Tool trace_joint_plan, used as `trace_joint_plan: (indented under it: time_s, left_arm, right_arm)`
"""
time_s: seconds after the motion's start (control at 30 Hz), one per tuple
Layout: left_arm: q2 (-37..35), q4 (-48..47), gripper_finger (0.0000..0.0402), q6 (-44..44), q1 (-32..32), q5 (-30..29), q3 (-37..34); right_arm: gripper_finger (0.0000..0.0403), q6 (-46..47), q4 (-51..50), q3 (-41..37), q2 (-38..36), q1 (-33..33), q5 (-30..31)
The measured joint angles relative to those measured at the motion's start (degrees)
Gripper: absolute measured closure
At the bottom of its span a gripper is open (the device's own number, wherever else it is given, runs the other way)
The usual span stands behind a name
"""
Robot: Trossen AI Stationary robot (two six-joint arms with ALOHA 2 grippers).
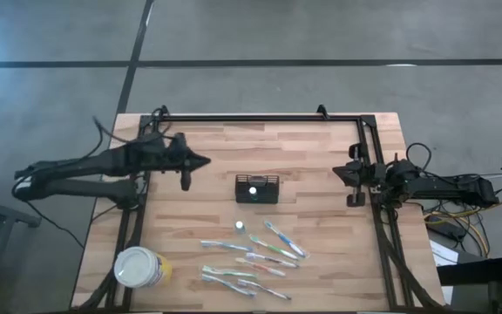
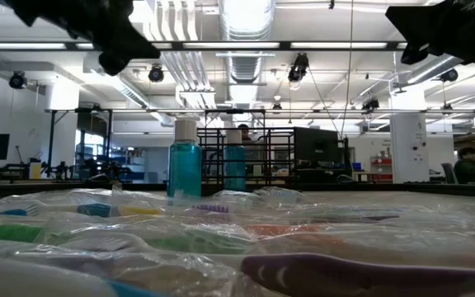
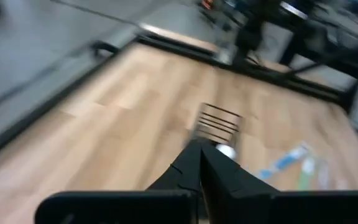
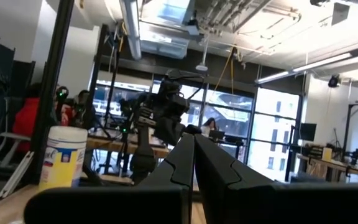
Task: Pick & Place toothbrushing station
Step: Put the mouthwash into the wire organizer
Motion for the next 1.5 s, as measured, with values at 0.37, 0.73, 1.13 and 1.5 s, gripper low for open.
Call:
trace_joint_plan:
  time_s: [0.37, 0.73, 1.13, 1.5]
  left_arm:
    - [20.29, -17.90, 0.0368, 6.67, -10.41, -1.02, 18.44]
    - [40.67, -29.23, 0.0256, 8.13, -21.11, -5.30, 36.39]
    - [49.20, -30.82, 0.0153, 13.75, -22.04, 5.33, 40.20]
    - [53.88, -31.54, 0.0161, 13.84, -22.94, 5.13, 40.20]
  right_arm:
    - [0.0394, 1.51, -0.40, 0.00, 0.09, 0.00, -0.02]
    - [0.0394, 2.17, -2.07, 0.00, 0.09, 0.00, -0.09]
    - [0.0394, 1.52, -2.51, 0.00, 0.07, -0.02, -0.09]
    - [0.0394, 1.17, -2.47, 0.00, 0.02, -0.02, -0.07]
